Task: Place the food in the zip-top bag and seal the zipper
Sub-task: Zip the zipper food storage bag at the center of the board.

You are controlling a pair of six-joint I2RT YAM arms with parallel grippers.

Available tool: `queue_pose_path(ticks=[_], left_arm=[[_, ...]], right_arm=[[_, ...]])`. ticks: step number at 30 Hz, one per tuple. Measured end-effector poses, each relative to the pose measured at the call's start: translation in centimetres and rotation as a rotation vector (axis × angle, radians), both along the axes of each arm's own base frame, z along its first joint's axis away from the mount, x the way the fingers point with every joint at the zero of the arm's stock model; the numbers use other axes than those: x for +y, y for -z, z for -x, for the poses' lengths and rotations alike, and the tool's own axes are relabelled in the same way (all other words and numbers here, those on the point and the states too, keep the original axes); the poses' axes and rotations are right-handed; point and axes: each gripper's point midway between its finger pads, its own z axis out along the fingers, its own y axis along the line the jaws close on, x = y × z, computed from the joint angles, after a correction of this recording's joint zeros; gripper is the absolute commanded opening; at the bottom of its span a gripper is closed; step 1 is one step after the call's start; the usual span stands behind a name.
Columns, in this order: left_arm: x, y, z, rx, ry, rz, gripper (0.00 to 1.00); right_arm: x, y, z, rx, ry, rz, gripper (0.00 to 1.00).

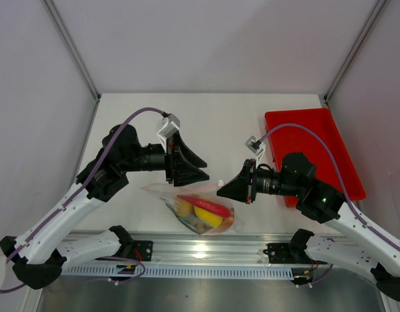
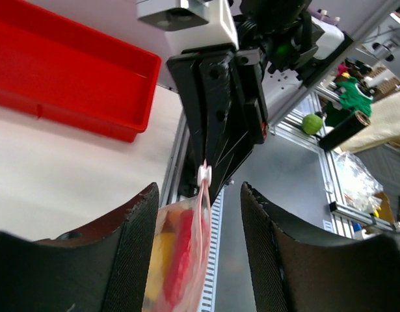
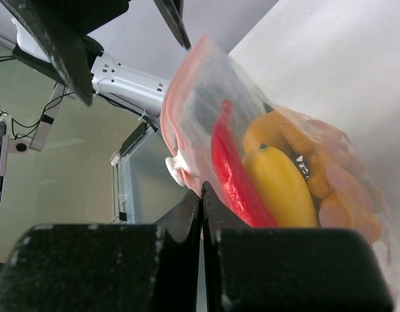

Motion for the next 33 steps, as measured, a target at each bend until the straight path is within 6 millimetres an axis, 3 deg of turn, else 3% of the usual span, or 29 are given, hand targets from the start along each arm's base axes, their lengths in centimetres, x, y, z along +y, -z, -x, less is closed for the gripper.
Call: queue_pose_path(ticks=[9,25,28,33], left_arm=[[-3.3,2.0,0.2,0.052,0.097,-0.049,0.43],[-4.9,1.8,2.3,-0.019,0.082,-0.09,0.38],[-5.0,1.4,2.3,-0.045,0.058,-0.091,0.39],[-4.8,2.4,1.4,-0.05,-0.007,-0.137,0.4]], right_arm=[[-0.1,0.3,-0.3,0.012,0.024,0.011,0.0],[-0.3,0.5,-0.7,0.036,0.063,0.021,0.0],[-0.3,0.8,-0.9,0.04,0.074,0.028,0.0],[-0.3,0.9,-1.2,0.041,0.09,0.033,0.0]])
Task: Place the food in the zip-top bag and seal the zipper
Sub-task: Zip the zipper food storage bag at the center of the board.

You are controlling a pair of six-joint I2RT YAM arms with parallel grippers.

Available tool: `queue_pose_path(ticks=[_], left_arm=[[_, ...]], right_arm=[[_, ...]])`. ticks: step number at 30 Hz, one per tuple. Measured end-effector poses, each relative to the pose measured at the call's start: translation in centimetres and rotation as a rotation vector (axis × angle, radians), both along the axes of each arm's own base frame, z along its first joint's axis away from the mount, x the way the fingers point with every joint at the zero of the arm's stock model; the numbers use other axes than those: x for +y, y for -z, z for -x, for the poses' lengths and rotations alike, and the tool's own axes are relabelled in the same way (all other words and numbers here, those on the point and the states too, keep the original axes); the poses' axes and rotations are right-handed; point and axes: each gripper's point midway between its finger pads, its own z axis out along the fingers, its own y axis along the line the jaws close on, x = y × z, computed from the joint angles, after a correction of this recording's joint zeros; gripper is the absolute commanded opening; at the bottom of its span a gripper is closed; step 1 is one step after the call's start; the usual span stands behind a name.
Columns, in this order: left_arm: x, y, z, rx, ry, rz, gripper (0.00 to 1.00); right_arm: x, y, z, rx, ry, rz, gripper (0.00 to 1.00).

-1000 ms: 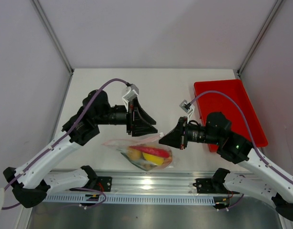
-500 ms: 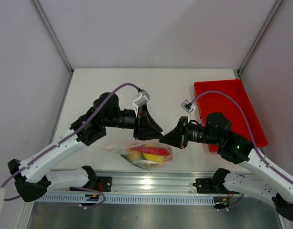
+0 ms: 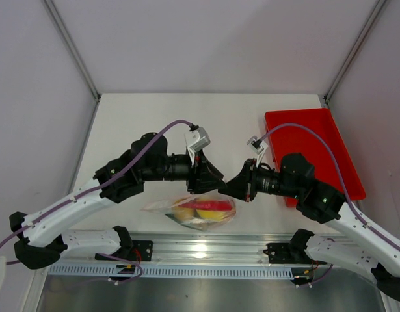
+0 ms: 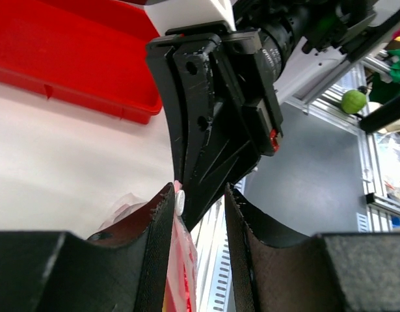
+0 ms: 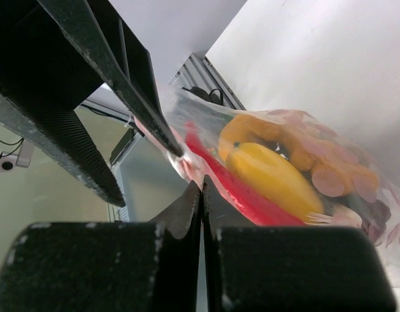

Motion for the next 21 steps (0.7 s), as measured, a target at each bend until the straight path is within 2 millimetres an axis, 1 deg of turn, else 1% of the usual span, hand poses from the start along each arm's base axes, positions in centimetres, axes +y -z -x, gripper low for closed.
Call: queue_pose_path(ticks=[2,3,4,6,10,11,14,15,17,18,20,21], left_arm=[[0.0,0.3,-0.3,-0.008,-0.024,-0.015,0.45],[0.0,0.5,-0.3,-0.012,-0.032,-0.022,0.54],[0.0,0.6,-0.4,-0.02,-0.038,-0.03,0.57],[0.1,0.8,-0.5,-0.028,-0.055,-0.039,0.57],[0.1,1.2,-0.8,-0.046,-0.091,-0.058,0.64],[0.0,1.2,-0.8,-0.05,-0.096,-0.062,0.64],[0.1,1.4,-0.9,-0.06,-0.112,-0.072,0.61],[0.1,1.4,-1.0,-0.061,-0.119,-0.073,0.54],[0.1,1.4,-1.2,-0.066,-0.125,-0.075,0.47],[0.1,1.5,-1.2,-0.07,-0.125,-0.075,0.4],[0.1,1.6,-1.2,-0.068,-0.125,-0.075,0.33],[0.1,1.7,-1.2,-0.067,-0.124,-0.078,0.27]], right_arm=[[0.0,0.1,0.0,0.004,0.004,0.006,0.0],[-0.1,0.2,0.0,0.007,0.005,0.008,0.0],[-0.1,0.3,-0.1,0.008,0.007,0.01,0.0],[-0.1,0.4,-0.1,0.01,0.009,0.013,0.0],[-0.1,0.3,-0.1,0.01,0.011,0.013,0.0],[-0.1,0.4,-0.1,0.011,0.011,0.013,0.0],[-0.1,0.4,-0.1,0.011,0.01,0.013,0.0],[-0.1,0.4,-0.1,0.011,0.01,0.013,0.0],[-0.1,0.4,-0.1,0.011,0.01,0.013,0.0],[-0.1,0.4,-0.1,0.011,0.01,0.013,0.0],[-0.1,0.4,-0.1,0.011,0.01,0.013,0.0],[-0.1,0.4,-0.1,0.011,0.01,0.013,0.0]])
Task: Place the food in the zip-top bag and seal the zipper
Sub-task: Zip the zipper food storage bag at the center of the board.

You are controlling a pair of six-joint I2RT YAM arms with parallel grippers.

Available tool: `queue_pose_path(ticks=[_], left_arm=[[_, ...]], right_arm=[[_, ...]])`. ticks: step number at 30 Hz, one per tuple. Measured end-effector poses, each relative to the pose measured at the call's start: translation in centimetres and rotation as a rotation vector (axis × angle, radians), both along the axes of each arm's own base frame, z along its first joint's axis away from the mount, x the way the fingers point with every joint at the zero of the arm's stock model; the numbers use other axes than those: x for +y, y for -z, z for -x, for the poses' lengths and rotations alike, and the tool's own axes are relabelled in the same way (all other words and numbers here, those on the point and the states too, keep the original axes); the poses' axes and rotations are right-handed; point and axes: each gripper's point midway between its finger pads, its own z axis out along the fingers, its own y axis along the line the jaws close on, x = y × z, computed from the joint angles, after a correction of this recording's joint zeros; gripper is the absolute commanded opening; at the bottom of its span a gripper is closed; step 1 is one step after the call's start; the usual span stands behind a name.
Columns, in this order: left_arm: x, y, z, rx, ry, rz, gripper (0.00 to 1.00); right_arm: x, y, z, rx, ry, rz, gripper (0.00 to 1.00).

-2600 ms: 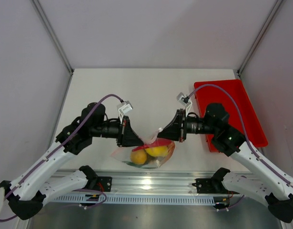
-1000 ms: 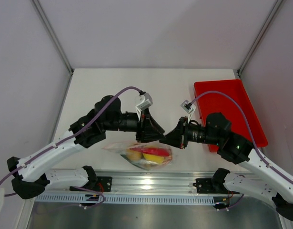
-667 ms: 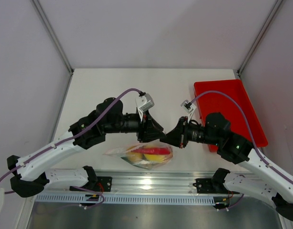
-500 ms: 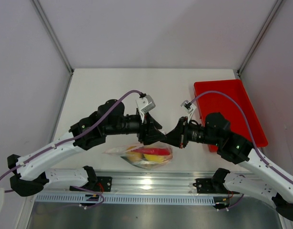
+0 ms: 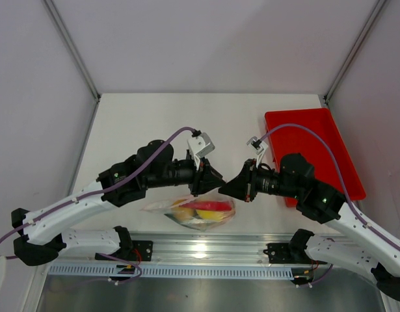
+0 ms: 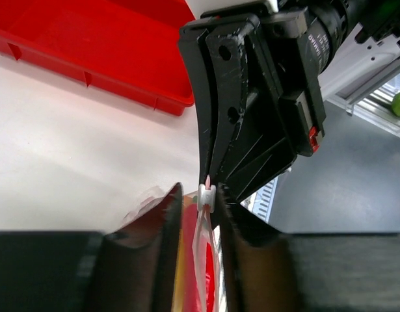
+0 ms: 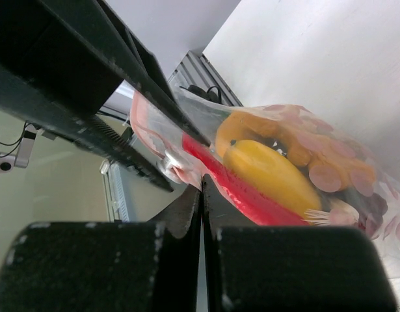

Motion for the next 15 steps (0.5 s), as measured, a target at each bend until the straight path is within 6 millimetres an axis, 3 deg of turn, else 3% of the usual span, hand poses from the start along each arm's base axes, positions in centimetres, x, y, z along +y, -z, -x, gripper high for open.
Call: queue_pose_path(ticks=[6,15], left_arm=[[-0.07,0.93,0.19,0.013,0.008,-0.015,0.04],[-0.12,0.91,0.23,0.028,0.003,-0.007,0.01]], right_arm=[[-0.05,0.09,-0.17,0.0,0.011,0.004,0.0],[-0.11,-0.01,-0.53,-0.009,0.06,-0.02,0.0]])
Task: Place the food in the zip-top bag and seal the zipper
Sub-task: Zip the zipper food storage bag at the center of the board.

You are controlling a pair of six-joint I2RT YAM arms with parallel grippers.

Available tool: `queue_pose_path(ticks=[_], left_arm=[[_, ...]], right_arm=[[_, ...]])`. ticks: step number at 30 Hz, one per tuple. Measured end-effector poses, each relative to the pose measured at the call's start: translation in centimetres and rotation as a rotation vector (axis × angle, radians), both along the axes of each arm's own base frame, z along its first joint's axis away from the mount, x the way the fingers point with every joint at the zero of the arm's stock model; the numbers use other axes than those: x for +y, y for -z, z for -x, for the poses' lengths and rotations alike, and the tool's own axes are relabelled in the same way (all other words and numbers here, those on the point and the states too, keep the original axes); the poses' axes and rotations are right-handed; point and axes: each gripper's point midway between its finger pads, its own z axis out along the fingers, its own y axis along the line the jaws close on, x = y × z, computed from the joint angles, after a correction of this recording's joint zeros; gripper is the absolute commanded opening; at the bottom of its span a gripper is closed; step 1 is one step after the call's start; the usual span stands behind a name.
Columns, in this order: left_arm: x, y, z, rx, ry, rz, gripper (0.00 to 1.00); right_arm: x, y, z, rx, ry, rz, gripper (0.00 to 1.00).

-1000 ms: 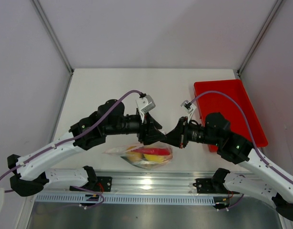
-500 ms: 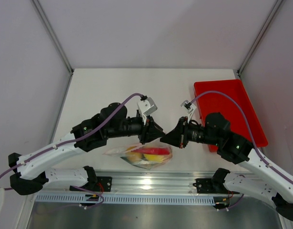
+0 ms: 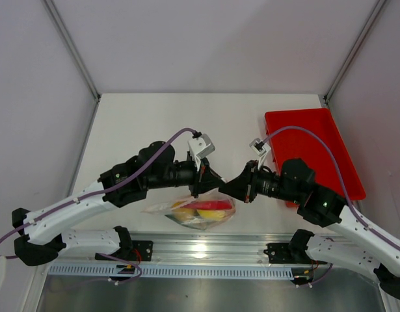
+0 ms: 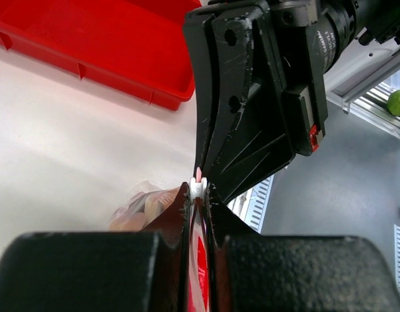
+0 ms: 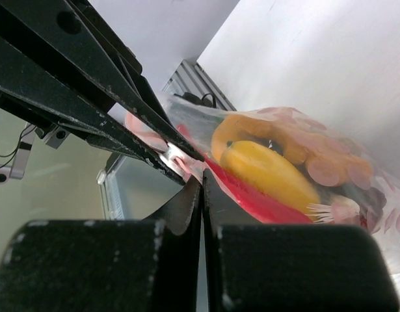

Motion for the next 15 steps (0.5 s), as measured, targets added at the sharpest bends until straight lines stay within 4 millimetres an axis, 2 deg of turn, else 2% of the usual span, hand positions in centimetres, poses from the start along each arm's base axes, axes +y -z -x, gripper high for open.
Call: queue_pose_path(ticks=[15], left_arm=[[1.4,1.2,0.2,0.036,-0.041,-0.027,0.01]], right_arm=[[0.1,0.6,-0.3,-0.029,0.088,-0.035,0.0]])
